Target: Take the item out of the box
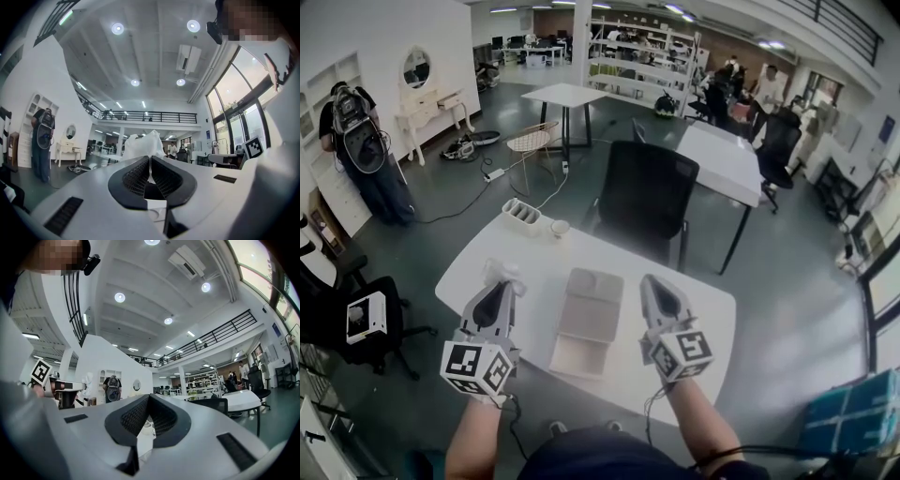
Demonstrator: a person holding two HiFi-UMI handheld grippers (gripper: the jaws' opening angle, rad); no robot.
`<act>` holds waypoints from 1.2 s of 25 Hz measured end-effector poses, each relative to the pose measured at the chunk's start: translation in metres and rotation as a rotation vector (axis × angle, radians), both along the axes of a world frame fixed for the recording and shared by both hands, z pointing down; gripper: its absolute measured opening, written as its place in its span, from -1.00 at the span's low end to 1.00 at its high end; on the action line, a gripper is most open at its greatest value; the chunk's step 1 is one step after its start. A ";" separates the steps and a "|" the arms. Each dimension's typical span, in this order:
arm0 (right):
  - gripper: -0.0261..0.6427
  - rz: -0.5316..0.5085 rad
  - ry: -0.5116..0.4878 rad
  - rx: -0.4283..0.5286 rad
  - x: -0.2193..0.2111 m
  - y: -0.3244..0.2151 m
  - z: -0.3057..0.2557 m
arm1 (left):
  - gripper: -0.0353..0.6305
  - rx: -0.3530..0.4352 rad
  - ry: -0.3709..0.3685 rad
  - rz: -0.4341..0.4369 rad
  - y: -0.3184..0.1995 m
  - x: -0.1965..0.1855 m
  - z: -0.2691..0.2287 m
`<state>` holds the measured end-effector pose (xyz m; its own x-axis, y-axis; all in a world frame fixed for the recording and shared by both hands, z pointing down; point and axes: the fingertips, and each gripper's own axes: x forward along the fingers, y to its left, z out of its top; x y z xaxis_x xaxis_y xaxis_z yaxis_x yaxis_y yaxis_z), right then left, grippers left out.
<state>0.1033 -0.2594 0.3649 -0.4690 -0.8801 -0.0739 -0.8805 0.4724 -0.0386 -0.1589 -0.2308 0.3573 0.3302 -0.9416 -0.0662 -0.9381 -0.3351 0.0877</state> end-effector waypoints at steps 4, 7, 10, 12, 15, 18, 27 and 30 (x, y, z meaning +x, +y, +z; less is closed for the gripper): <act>-0.90 0.001 0.007 0.006 0.002 -0.002 -0.003 | -0.77 -0.002 -0.003 0.002 -0.001 0.004 0.002; -0.90 0.007 0.011 0.002 0.004 -0.004 -0.003 | -0.77 -0.007 -0.006 0.004 -0.003 0.003 0.004; -0.90 0.011 0.011 -0.002 0.003 -0.006 -0.003 | -0.77 -0.008 -0.008 0.004 -0.004 0.002 0.004; -0.90 0.006 0.011 0.001 0.003 -0.007 -0.002 | -0.77 -0.010 -0.010 0.004 -0.004 0.001 0.004; -0.90 0.001 0.011 0.002 0.002 -0.007 -0.001 | -0.77 -0.010 -0.012 0.004 -0.004 0.002 0.005; -0.90 -0.002 0.009 0.000 0.001 -0.008 0.000 | -0.77 -0.008 -0.014 0.007 -0.004 0.002 0.004; -0.90 -0.008 0.011 0.007 0.000 -0.007 -0.003 | -0.77 -0.009 -0.022 0.012 -0.005 0.005 0.004; -0.90 -0.013 0.010 0.018 -0.002 -0.007 -0.003 | -0.77 -0.009 -0.023 0.014 -0.004 0.003 0.003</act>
<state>0.1012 -0.2660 0.3617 -0.4808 -0.8726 -0.0855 -0.8747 0.4841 -0.0215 -0.1560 -0.2353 0.3607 0.3442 -0.9375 -0.0504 -0.9353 -0.3471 0.0691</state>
